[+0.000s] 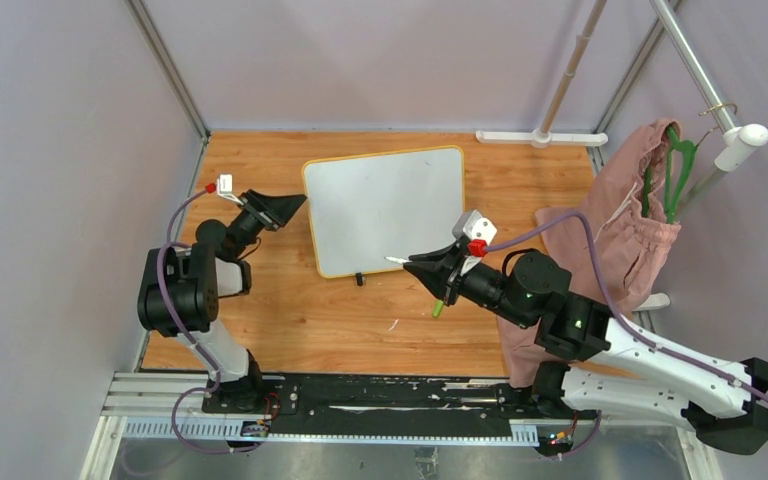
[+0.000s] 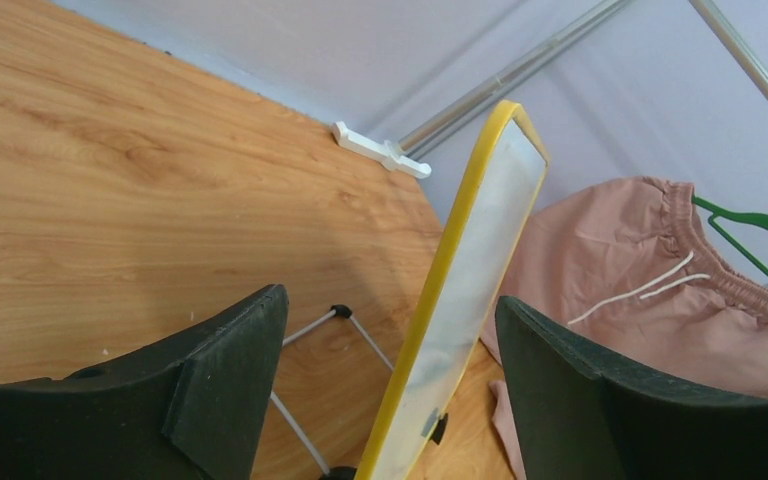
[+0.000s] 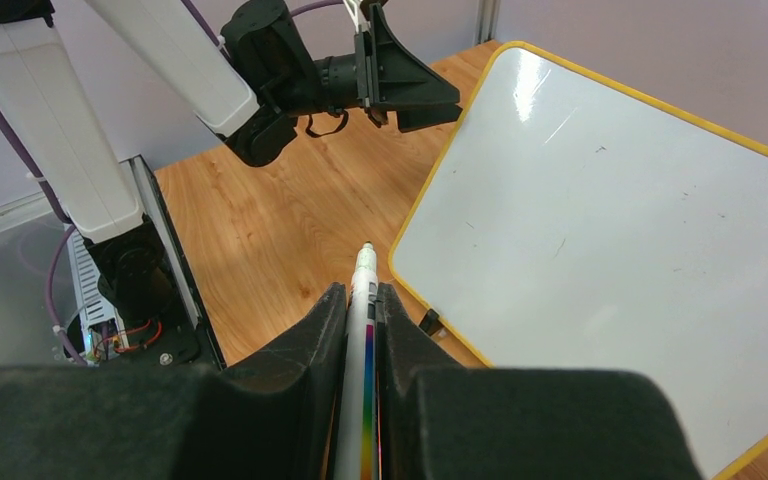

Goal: Write a sentence on the whiteboard

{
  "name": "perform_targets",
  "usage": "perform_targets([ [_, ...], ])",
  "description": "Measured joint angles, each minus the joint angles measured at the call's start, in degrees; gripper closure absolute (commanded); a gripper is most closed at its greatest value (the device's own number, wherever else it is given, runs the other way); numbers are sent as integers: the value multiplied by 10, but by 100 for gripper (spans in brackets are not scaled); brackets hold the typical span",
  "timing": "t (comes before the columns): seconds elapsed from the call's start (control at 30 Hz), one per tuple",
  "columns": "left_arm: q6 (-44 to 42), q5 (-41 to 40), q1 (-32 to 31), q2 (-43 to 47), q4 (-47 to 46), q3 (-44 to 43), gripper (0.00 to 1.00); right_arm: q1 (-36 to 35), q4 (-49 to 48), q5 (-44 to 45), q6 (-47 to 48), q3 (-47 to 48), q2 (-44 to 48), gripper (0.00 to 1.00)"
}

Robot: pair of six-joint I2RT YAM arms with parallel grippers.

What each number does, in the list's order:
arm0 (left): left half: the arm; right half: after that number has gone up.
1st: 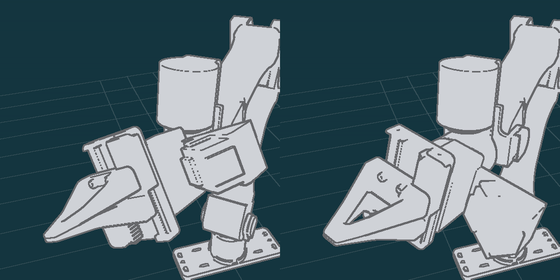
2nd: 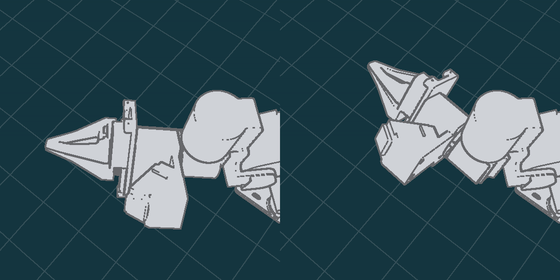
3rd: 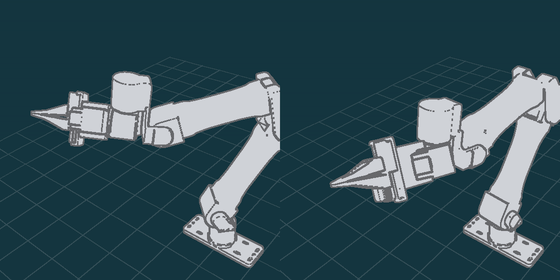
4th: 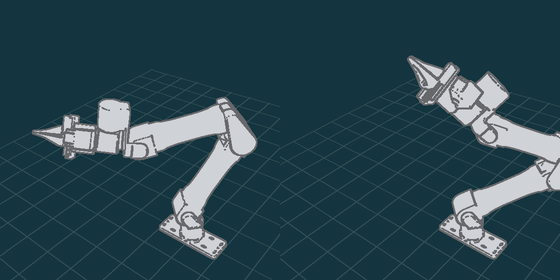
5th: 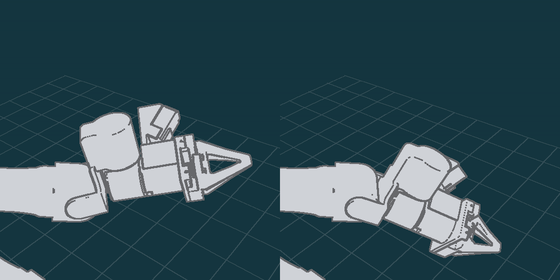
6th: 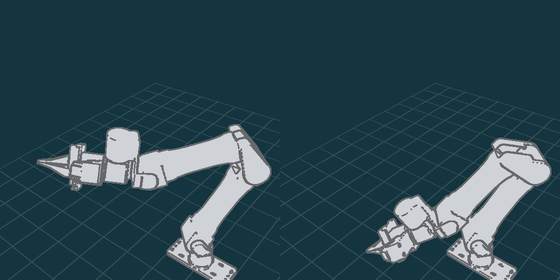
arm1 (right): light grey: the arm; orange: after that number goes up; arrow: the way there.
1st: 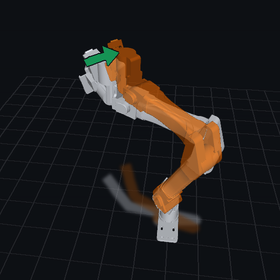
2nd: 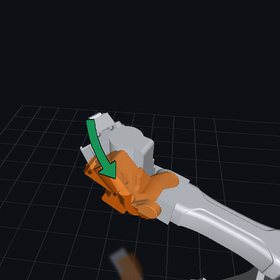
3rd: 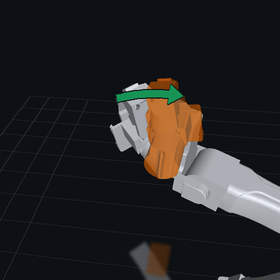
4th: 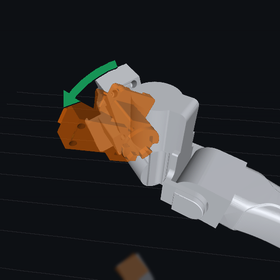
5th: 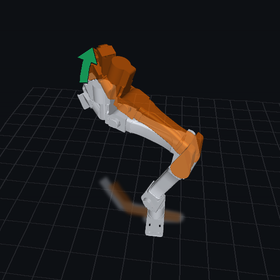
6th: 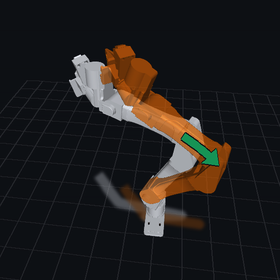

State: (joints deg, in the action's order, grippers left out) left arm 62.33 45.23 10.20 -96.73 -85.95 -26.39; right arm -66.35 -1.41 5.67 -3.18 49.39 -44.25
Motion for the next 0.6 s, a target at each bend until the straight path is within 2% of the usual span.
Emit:
perform_targets([
  [0.47,-8,12,-31,-21,-3,-42,45,0,-23,-2,-3,16,-59,100],
  [0.6,-8,15,-35,-24,-3,-49,56,0,-34,-2,-3,18,-66,100],
])
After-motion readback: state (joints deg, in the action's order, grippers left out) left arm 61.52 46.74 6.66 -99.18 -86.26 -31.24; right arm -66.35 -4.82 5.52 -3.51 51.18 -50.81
